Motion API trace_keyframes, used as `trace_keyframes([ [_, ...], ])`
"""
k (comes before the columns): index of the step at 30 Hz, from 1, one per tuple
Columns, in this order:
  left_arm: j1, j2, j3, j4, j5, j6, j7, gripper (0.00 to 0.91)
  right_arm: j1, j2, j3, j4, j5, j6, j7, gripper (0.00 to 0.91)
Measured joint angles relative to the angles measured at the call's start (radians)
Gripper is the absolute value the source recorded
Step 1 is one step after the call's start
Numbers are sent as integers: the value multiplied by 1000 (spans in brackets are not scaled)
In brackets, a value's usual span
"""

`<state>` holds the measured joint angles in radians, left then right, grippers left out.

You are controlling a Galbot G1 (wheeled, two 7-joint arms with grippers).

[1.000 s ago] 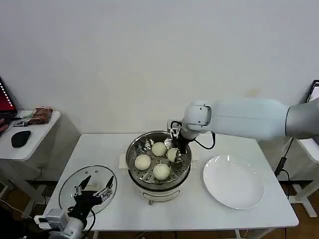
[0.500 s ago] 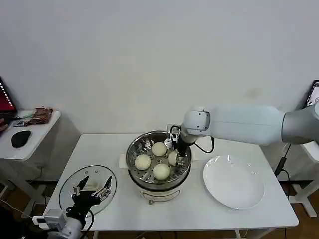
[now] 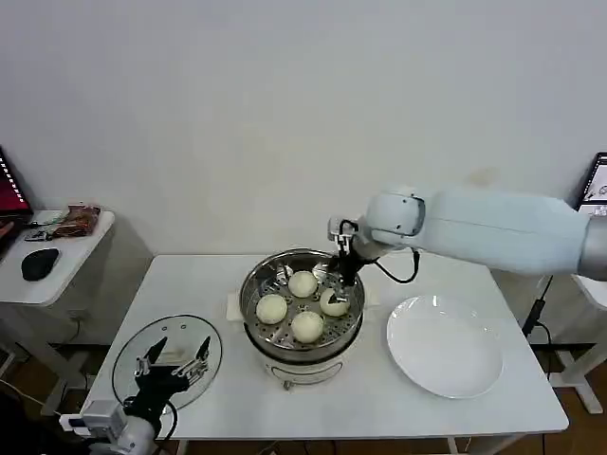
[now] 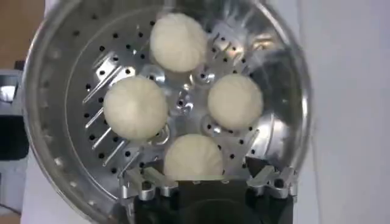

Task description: Take steamed baozi put them in steamer then cover it.

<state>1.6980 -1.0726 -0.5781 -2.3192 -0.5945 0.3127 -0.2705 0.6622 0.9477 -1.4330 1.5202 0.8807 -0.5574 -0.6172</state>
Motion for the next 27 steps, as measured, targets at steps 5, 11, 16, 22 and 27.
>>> trace_keyframes([
  [5,0,-7,-7,2,3,-3,5,907,-101,-108,159,55,-16,19,26,907],
  [11,-8,-20,-25,10,2,-6,7,907,-316,-249,435,114,-48,56,66,907],
  [16,-19,-29,-42,18,1,-12,15,907,-535,-345,684,156,-83,100,123,907],
  [22,-33,-41,-63,36,-4,-24,22,907,-785,-396,940,199,-90,170,238,907],
  [27,-29,-43,-72,50,-3,-32,28,907,-1010,-375,1164,212,-114,255,324,907],
])
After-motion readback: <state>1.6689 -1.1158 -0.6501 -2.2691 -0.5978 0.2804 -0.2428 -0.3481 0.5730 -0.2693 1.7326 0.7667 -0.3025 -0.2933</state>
